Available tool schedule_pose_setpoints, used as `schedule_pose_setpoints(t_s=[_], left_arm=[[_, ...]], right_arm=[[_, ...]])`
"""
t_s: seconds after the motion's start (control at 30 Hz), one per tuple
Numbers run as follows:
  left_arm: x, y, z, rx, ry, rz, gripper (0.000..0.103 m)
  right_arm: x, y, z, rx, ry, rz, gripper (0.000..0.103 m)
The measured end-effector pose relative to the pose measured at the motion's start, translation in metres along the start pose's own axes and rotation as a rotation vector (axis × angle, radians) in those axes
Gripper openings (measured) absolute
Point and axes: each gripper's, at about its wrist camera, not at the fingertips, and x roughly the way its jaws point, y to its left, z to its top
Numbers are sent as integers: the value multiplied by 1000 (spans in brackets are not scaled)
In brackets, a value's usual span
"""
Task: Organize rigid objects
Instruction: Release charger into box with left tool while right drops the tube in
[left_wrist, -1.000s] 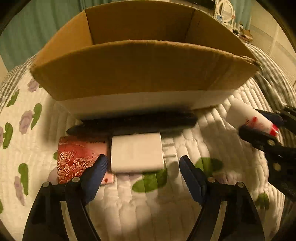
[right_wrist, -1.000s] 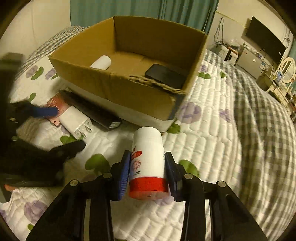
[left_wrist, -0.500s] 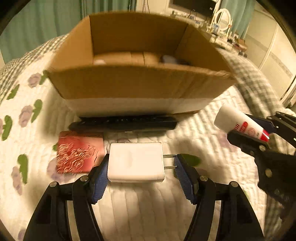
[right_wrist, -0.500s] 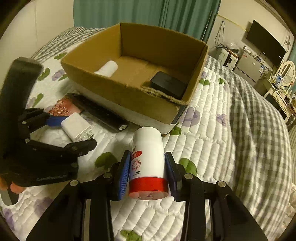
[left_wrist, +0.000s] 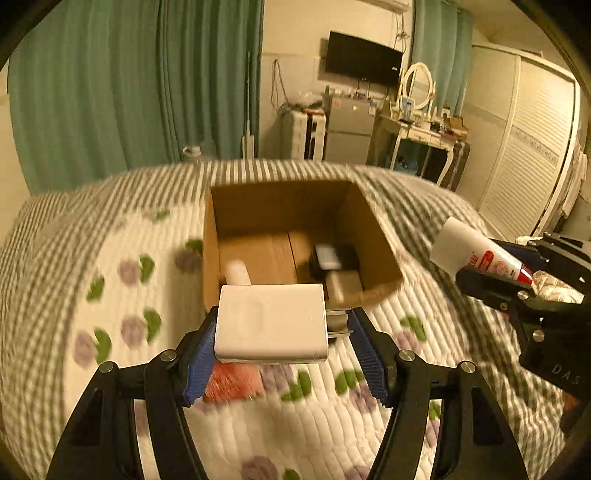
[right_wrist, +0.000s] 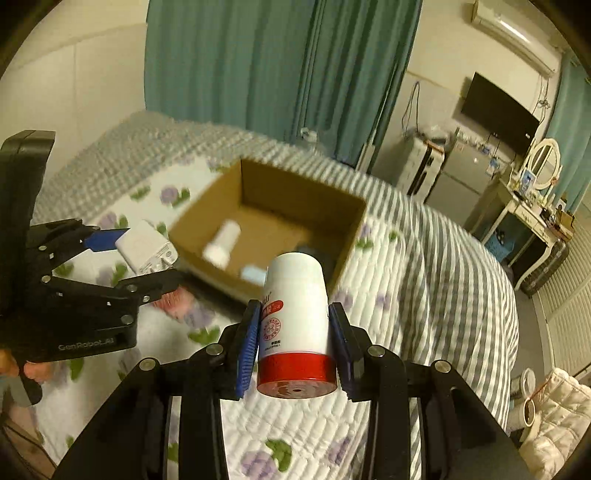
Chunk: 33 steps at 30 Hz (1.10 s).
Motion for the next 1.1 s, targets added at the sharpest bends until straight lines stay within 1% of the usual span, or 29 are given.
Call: schedule_pose_setpoints(t_s=[0.1, 0.2, 0.27, 0.33, 0.4, 0.47, 0.53, 0.63, 0.7, 0.77, 0.9, 0.93, 0.97, 1.0, 1.03, 1.1], left_arm=[[6, 5, 24, 27, -19, 30, 69], [21, 15, 42, 18, -25, 44, 69], [36, 21, 51, 5, -17, 39, 69], [55, 22, 56, 11, -2, 37, 69], [75, 20, 58, 30, 12, 39, 69], [95, 19, 56, 47, 28, 34, 69], [120, 16, 53, 80, 57, 49, 69], [142, 15, 49, 121, 76, 63, 69], [151, 14, 46, 129, 81, 58, 69], [156, 15, 45, 120, 89, 37, 69], [157, 14, 45, 124, 102, 45, 71], [154, 14, 44, 125, 99, 46, 75], [150, 14, 43, 126, 93, 50, 78], [144, 16, 43, 124, 88, 54, 82], [138, 17, 44, 120, 83, 56, 83], [120, 20, 45, 116, 80, 40, 83]], right_arm=[[0, -1, 22, 26, -45, 6, 36], [11, -9, 46, 86, -87, 29, 36], [27, -15, 62, 130, -111, 42, 36], [45, -20, 71, 157, -118, 43, 36], [66, -25, 77, 179, -113, 57, 36], [89, -29, 81, 187, -100, 49, 36], [116, -32, 80, 193, -77, 46, 36], [150, -37, 76, 172, -23, 40, 36], [163, -38, 74, 155, -2, 39, 36], [173, -40, 73, 145, -4, 36, 36], [184, -43, 71, 150, -19, 65, 36], [182, -44, 70, 164, -33, 71, 37], [177, -47, 70, 183, -51, 67, 46], [174, -48, 71, 192, -57, 63, 52], [168, -50, 72, 204, -59, 52, 57], [153, -52, 73, 217, -61, 19, 57]])
